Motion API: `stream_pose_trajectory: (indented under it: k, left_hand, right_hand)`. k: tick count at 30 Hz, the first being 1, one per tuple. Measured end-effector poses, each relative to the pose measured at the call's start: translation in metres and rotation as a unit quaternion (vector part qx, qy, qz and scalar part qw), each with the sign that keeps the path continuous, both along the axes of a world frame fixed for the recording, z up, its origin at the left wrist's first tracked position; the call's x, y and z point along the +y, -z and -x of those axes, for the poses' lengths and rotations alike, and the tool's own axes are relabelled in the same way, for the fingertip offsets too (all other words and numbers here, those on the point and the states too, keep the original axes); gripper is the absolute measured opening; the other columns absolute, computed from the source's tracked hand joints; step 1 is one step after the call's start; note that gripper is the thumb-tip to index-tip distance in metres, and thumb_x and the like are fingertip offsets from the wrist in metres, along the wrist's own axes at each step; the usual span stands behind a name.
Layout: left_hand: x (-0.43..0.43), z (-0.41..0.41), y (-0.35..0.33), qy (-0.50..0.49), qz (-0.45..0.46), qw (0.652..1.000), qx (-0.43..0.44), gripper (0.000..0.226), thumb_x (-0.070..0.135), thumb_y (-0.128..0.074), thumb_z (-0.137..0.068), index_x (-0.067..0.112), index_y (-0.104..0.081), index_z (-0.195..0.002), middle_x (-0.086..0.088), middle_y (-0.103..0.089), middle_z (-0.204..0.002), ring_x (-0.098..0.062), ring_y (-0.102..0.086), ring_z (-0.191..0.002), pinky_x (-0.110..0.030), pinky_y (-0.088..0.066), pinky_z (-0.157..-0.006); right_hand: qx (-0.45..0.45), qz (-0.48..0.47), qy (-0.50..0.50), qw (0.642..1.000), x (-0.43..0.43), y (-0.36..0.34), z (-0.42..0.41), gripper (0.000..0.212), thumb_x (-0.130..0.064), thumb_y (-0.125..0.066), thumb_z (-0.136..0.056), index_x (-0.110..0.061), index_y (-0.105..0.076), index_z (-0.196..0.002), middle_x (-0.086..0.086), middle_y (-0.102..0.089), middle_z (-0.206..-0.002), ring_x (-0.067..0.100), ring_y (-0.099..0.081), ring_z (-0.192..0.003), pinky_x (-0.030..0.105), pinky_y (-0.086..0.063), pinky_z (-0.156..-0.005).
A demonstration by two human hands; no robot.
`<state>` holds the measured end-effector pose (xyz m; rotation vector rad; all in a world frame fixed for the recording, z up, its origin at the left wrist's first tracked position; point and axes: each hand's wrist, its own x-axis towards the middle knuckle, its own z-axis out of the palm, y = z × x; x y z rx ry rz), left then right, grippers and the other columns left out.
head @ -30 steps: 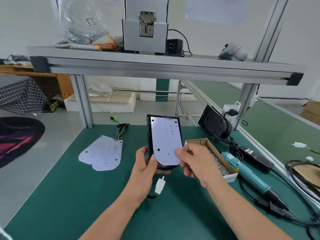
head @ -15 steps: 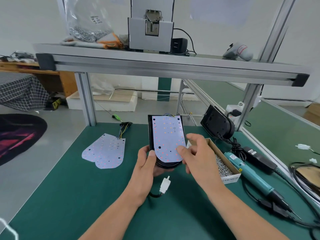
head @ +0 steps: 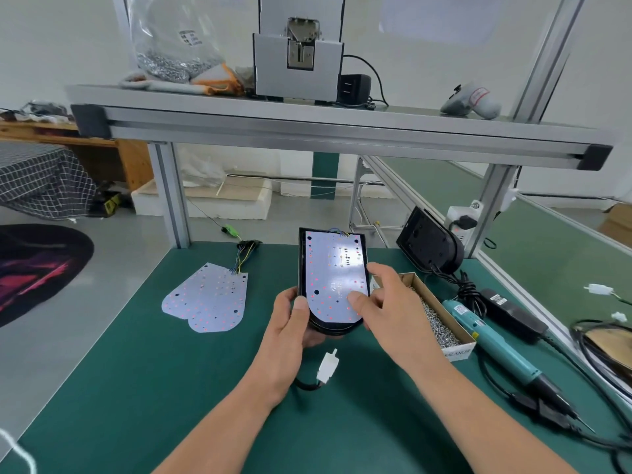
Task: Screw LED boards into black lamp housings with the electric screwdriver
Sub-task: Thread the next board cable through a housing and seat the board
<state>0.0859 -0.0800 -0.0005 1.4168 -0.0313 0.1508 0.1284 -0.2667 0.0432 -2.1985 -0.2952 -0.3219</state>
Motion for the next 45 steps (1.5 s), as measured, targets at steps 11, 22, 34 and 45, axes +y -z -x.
stream_pose_trajectory:
  k: [11, 22, 34, 45]
  left_hand:
    - [0.003, -0.003, 0.003, 0.015, -0.033, 0.998, 0.042, 0.046, 0.014, -0.058, -0.090, 0.019, -0.048, -0.134, 0.002, -0.079, -0.117, -0.026, -0.077, -0.108, -0.042, -0.062, -0.095]
    - [-0.005, 0.003, -0.008, -0.007, -0.025, 0.998, 0.051, 0.050, 0.039, -0.073, -0.083, 0.019, -0.061, -0.127, 0.002, -0.077, -0.120, -0.019, -0.075, -0.109, -0.045, -0.060, -0.094]
    - [-0.004, 0.002, -0.008, 0.044, -0.075, 0.994, 0.065, 0.039, 0.034, -0.074, -0.083, 0.014, -0.070, -0.115, 0.001, -0.080, -0.110, -0.022, -0.076, -0.105, -0.034, -0.062, -0.089]
    - [-0.004, 0.002, -0.018, -0.022, -0.065, 0.995, 0.066, 0.062, 0.058, -0.069, -0.085, 0.001, -0.069, -0.109, -0.016, -0.077, -0.103, -0.031, -0.073, -0.095, -0.056, -0.058, -0.095]
  right_hand:
    - [0.084, -0.102, -0.035, 0.991, -0.003, 0.005, -0.003, 0.081, -0.043, -0.087, -0.083, -0.027, -0.045, -0.150, -0.014, -0.066, -0.131, 0.009, -0.064, -0.117, 0.042, -0.052, -0.104]
    - [0.213, -0.249, -0.118, 0.937, -0.001, 0.007, -0.006, 0.037, -0.016, -0.077, -0.086, -0.008, -0.071, -0.121, 0.012, -0.079, -0.114, 0.033, -0.074, -0.107, 0.049, -0.055, -0.092]
    - [0.104, -0.316, -0.036, 0.942, 0.000, 0.018, -0.010, 0.018, -0.014, -0.066, -0.103, -0.020, -0.070, -0.120, -0.004, -0.079, -0.114, 0.017, -0.075, -0.106, 0.035, -0.059, -0.087]
    - [0.127, -0.257, -0.050, 0.957, 0.006, 0.016, -0.011, 0.015, -0.020, -0.069, -0.097, -0.020, -0.070, -0.112, -0.007, -0.079, -0.106, 0.013, -0.075, -0.100, 0.029, -0.056, -0.081]
